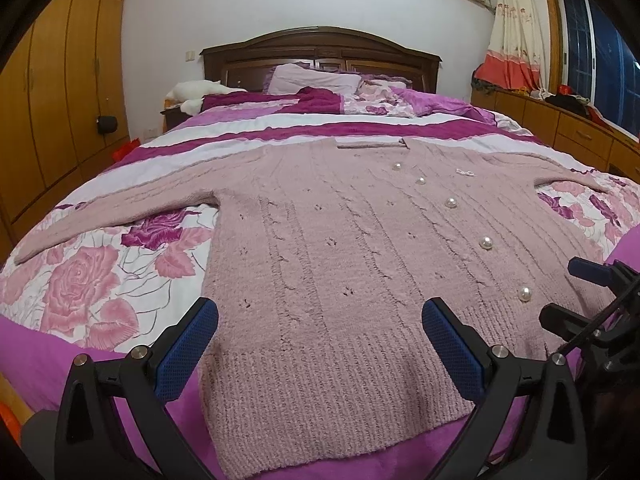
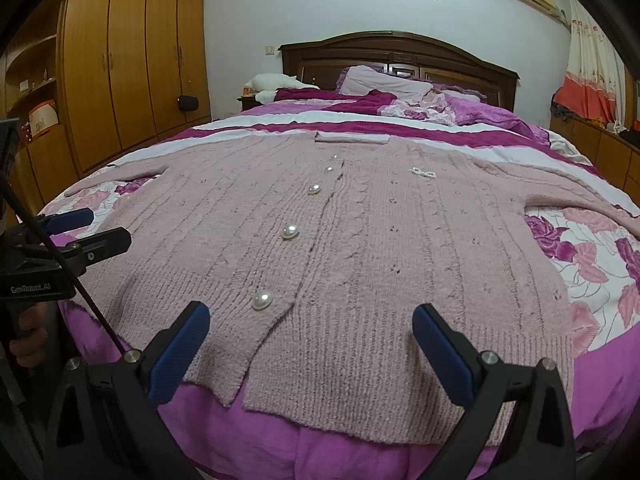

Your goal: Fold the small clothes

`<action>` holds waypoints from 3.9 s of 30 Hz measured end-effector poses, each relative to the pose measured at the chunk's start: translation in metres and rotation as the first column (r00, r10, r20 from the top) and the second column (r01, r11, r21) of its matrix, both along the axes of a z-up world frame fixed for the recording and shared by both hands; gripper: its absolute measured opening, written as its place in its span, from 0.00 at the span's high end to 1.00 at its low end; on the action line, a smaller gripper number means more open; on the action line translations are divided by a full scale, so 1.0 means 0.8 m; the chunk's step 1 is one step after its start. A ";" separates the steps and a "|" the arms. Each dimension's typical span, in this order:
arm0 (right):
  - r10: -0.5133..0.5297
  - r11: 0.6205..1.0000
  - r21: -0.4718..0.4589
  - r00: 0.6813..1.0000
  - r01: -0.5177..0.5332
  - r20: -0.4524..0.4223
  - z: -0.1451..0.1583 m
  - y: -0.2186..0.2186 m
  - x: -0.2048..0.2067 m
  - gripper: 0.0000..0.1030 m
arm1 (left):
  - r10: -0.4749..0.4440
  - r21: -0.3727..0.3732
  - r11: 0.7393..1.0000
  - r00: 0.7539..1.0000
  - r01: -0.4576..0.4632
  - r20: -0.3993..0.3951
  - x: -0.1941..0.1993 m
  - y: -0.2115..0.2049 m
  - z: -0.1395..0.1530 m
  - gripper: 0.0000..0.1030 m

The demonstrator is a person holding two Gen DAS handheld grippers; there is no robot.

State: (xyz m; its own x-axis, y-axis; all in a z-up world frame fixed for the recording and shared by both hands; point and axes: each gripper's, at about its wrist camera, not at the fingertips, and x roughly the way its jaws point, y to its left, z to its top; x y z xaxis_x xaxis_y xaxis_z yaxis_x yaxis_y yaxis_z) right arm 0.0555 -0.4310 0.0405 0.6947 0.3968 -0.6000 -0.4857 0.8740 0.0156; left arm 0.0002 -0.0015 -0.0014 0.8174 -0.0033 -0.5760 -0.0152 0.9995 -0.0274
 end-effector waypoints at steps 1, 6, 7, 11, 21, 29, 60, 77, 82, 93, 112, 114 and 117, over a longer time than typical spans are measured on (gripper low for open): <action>0.000 1.000 -0.002 1.000 0.000 0.002 0.000 0.000 0.000 0.00 | 0.000 -0.003 1.000 1.000 0.000 -0.001 0.000 0.000 0.000 0.18; 0.000 1.000 -0.002 1.000 0.000 0.002 -0.001 0.001 0.000 0.00 | 0.000 -0.005 1.000 1.000 0.000 -0.006 0.001 0.001 -0.001 0.18; 0.001 1.000 0.002 1.000 -0.001 0.002 0.000 0.000 0.000 0.00 | -0.002 -0.007 1.000 1.000 0.002 -0.008 0.001 0.001 -0.001 0.18; 0.000 1.000 0.005 1.000 0.000 -0.002 -0.002 -0.001 0.000 0.00 | -0.002 -0.006 1.000 1.000 0.002 -0.006 0.000 0.001 -0.001 0.18; 0.000 1.000 0.005 1.000 0.000 -0.007 -0.003 0.000 0.000 0.00 | 0.000 -0.008 1.000 1.000 0.000 -0.013 0.001 -0.001 -0.002 0.18; -0.004 1.000 0.005 1.000 0.004 -0.008 -0.004 -0.001 0.002 0.00 | -0.006 -0.005 1.000 1.000 0.005 -0.019 0.002 0.001 -0.003 0.18; 0.010 1.000 -0.018 1.000 -0.010 -0.008 -0.005 0.006 -0.001 0.00 | -0.008 -0.006 1.000 1.000 0.008 -0.026 0.004 0.000 -0.004 0.18; 0.029 0.999 -0.045 0.999 -0.027 0.030 0.016 0.034 0.004 0.00 | 0.097 -0.052 0.994 0.995 -0.097 -0.005 0.013 0.040 0.013 0.18; 0.096 0.994 -0.070 0.992 -0.090 0.084 0.039 0.080 0.003 0.00 | 0.157 -0.173 0.973 0.987 -0.149 0.029 0.007 0.090 0.026 0.18; 0.208 0.976 -0.081 0.973 -0.200 0.101 0.057 0.182 0.002 0.00 | 0.349 -0.158 0.925 0.937 -0.346 -0.007 0.031 0.206 0.020 0.18; 0.173 0.985 -0.029 0.980 -0.171 0.102 0.061 0.211 0.037 0.00 | 0.518 -0.359 0.764 0.841 -0.537 -0.156 0.016 0.409 -0.039 0.18; 0.171 0.985 -0.035 0.980 -0.168 0.106 0.054 0.198 0.036 0.00 | 0.515 -0.376 0.755 0.841 -0.537 -0.166 0.018 0.417 -0.041 0.18; 0.165 0.986 -0.051 0.982 -0.161 0.096 0.045 0.181 0.041 0.00 | 0.506 -0.428 0.735 0.846 -0.526 -0.169 0.027 0.446 -0.041 0.18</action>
State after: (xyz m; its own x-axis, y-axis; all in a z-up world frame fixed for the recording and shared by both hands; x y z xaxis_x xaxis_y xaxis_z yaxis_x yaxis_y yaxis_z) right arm 0.0879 -0.2861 0.0767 0.6799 0.4851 -0.5500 -0.6189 0.7819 -0.0755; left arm 0.0214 0.3556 -0.0343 0.7461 0.1521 -0.6482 -0.5360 0.7148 -0.4492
